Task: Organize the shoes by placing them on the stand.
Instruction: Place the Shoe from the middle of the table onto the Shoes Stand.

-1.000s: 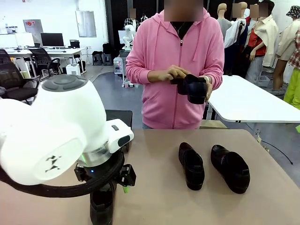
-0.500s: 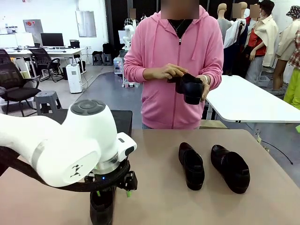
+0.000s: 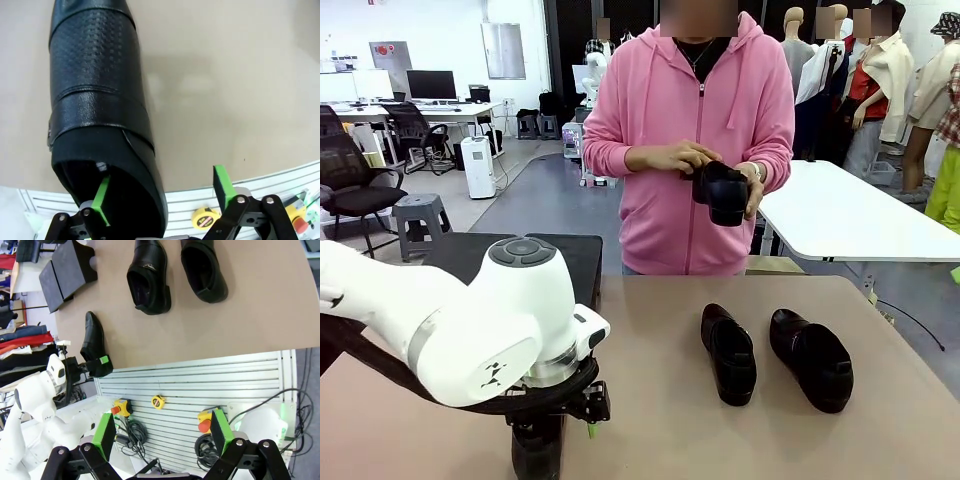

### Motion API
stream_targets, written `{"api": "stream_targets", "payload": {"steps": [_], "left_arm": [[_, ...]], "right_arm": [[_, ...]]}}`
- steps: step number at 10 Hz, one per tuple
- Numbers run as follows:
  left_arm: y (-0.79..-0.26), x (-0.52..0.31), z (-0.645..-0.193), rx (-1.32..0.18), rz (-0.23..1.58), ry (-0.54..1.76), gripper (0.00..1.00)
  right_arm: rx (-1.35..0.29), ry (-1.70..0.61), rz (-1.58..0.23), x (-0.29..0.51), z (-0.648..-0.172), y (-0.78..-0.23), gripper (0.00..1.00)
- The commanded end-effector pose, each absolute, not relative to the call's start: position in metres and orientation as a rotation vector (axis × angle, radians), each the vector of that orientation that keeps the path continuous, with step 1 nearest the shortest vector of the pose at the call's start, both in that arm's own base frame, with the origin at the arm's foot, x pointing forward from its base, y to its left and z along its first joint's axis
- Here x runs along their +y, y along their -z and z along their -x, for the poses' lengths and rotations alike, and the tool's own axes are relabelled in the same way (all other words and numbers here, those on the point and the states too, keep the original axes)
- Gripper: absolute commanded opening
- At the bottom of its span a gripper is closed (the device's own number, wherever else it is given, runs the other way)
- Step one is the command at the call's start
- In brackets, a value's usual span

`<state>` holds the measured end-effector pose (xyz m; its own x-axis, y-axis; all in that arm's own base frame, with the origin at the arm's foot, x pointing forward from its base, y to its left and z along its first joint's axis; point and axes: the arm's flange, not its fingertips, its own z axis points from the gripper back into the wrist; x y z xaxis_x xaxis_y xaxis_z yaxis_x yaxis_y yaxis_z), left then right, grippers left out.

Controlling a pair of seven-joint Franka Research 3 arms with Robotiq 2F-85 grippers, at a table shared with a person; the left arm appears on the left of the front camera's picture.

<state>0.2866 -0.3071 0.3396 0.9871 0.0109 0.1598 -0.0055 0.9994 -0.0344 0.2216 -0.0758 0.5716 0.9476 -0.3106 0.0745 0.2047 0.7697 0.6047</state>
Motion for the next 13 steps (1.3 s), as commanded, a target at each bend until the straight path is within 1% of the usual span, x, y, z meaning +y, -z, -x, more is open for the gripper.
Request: {"api": "stream_targets", "payload": {"steps": [1,2,7,9,11,13], "left_arm": [[-0.332,-0.305,-0.283,-0.226,-0.005,-0.034,0.18],[-0.333,-0.305,-0.283,-0.232,-0.013,-0.037,0.0],[-0.336,-0.302,-0.283,-0.222,-0.005,-0.036,0.0],[-0.348,-0.299,-0.276,-0.239,0.007,-0.021,0.0],[-0.376,-0.292,-0.26,-0.253,0.007,0.03,0.0],[-0.427,-0.265,-0.229,-0.288,0.067,0.151,0.0]], "right_arm": [[-0.173,0.278,-0.658,-0.075,-0.222,-0.576,1.0],[-0.173,0.278,-0.658,-0.075,-0.222,-0.576,1.0],[-0.173,0.278,-0.658,-0.075,-0.222,-0.576,1.0],[-0.173,0.278,-0.658,-0.075,-0.222,-0.576,1.0],[-0.173,0.278,-0.658,-0.075,-0.222,-0.576,1.0],[-0.173,0.278,-0.658,-0.075,-0.222,-0.576,1.0]]}}
